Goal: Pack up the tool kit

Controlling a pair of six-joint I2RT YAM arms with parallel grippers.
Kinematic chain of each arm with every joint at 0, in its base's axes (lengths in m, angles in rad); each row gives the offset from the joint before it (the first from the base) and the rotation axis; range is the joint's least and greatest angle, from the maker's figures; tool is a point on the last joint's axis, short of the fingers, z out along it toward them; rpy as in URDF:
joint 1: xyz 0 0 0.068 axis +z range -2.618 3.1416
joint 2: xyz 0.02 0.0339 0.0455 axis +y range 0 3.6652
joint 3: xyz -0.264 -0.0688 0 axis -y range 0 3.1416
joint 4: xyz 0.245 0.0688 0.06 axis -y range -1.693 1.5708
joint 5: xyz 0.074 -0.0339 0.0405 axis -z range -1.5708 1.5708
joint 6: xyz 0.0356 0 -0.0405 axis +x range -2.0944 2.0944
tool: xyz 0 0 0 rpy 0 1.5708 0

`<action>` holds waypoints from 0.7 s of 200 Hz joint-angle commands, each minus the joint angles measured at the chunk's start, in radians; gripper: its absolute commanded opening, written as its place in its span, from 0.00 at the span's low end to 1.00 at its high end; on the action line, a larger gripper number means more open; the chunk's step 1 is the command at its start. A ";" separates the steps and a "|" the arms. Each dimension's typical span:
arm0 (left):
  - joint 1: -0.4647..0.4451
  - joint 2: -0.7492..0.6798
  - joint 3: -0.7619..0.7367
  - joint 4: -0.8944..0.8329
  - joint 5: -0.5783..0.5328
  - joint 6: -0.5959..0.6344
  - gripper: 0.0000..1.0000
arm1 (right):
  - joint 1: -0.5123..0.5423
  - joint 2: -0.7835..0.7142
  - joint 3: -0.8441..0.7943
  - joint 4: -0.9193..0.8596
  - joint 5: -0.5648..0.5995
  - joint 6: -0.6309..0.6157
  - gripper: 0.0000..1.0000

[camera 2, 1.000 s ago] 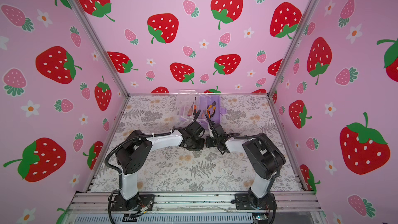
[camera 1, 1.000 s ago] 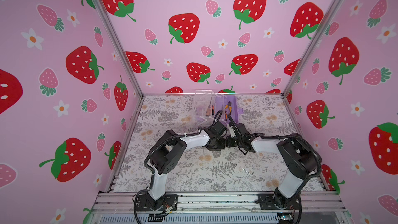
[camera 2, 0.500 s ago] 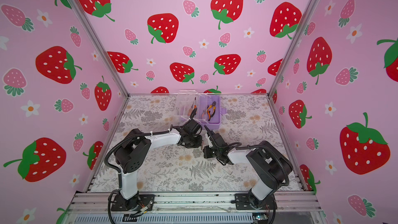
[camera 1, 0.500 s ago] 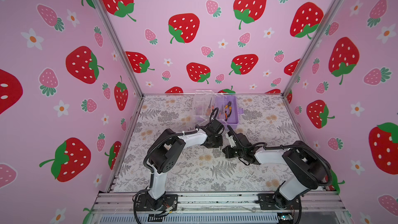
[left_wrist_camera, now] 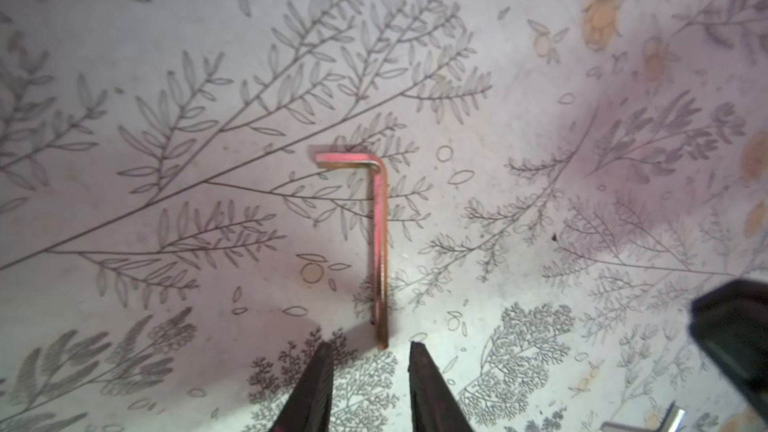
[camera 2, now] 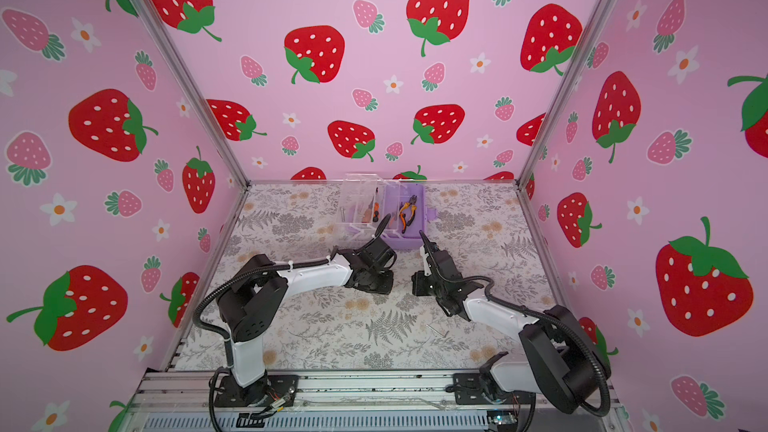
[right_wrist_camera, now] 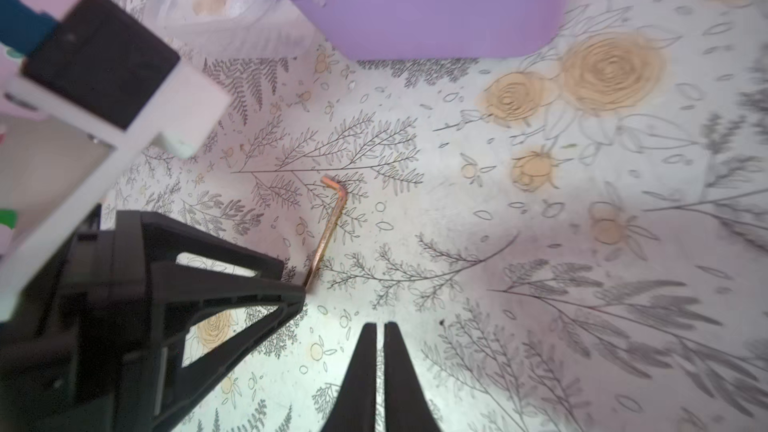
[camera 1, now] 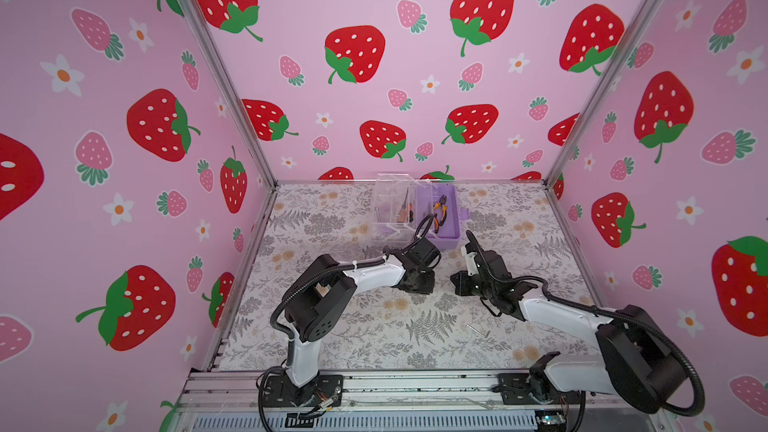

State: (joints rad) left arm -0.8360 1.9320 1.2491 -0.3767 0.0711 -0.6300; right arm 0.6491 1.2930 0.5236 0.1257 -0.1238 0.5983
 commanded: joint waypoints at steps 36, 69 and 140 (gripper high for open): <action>-0.001 0.056 0.084 -0.044 -0.076 0.052 0.35 | -0.081 -0.208 -0.032 -0.184 0.089 -0.063 0.11; -0.014 0.100 0.154 -0.095 -0.127 0.078 0.33 | -0.132 -0.276 -0.072 -0.209 0.093 -0.079 0.14; -0.035 0.193 0.257 -0.201 -0.197 0.089 0.12 | -0.225 -0.340 -0.128 -0.240 0.049 -0.108 0.15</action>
State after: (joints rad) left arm -0.8616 2.0945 1.4803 -0.5003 -0.0868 -0.5426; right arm 0.4500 0.9779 0.4080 -0.0875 -0.0589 0.5182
